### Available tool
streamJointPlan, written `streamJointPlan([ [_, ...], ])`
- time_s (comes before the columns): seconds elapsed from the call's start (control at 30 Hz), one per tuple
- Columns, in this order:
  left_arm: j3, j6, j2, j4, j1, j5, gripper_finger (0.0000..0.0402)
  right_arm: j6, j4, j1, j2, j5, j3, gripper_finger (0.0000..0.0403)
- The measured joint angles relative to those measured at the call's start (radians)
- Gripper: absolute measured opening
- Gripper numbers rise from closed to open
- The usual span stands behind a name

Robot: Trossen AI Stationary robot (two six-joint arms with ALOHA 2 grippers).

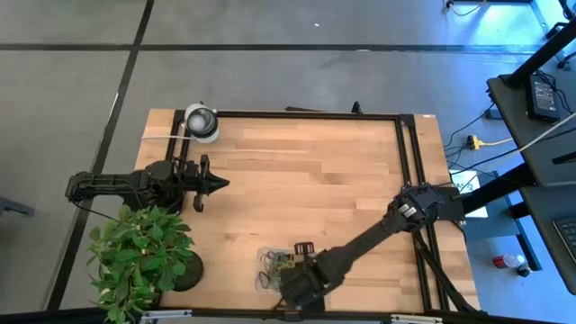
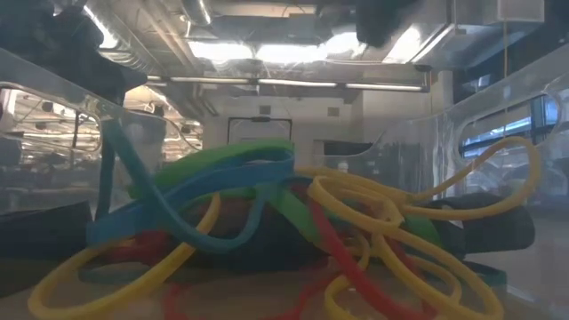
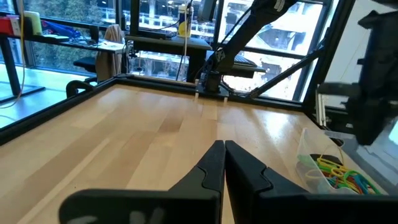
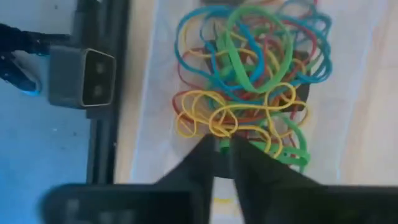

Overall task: Pick and place rubber bands into bin
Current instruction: Return to Home Position

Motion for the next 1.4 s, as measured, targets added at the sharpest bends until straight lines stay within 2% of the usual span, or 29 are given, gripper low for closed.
streamJointPlan([
  [0.1, 0.000, 0.000, 0.000, 0.000, 0.000, 0.000, 0.0008, -0.022, -0.015, 0.011, -0.023, 0.071, 0.000, 0.0011],
  [0.3, 0.000, 0.000, 0.000, 0.001, 0.000, 0.000, 0.0006, -0.044, -0.060, 0.014, -0.115, 0.192, -0.003, 0.0008],
  [0.4, 0.000, 0.000, 0.000, 0.001, 0.000, 0.000, 0.0008, -0.047, -0.039, 0.014, -0.186, 0.235, -0.093, 0.0004],
  [0.5, 0.000, 0.000, 0.000, 0.001, 0.000, 0.000, 0.0008, -0.033, 0.076, 0.011, -0.308, 0.243, -0.292, 0.0006],
  [0.7, 0.000, 0.000, 0.000, 0.000, 0.000, 0.000, 0.0007, -0.015, 0.470, -0.025, -0.637, 0.235, -0.805, 0.0003],
  [0.8, 0.000, 0.000, 0.000, 0.000, 0.000, 0.000, 0.0008, -0.019, 0.678, -0.067, -0.816, 0.231, -1.043, 0.0002],
  [0.93, 0.000, 0.000, 0.000, 0.000, 0.000, 0.000, 0.0006, -0.053, 0.932, -0.154, -1.038, 0.163, -1.325, 0.0002],
  [1.17, 0.000, 0.000, 0.000, 0.000, 0.000, 0.000, 0.0008, -0.100, 1.234, -0.290, -1.356, 0.132, -1.699, 0.0002],
  [1.4, 0.000, 0.000, 0.000, 0.000, 0.000, 0.000, 0.0007, -0.102, 1.415, -0.299, -1.635, 0.129, -1.950, 0.0002],
])
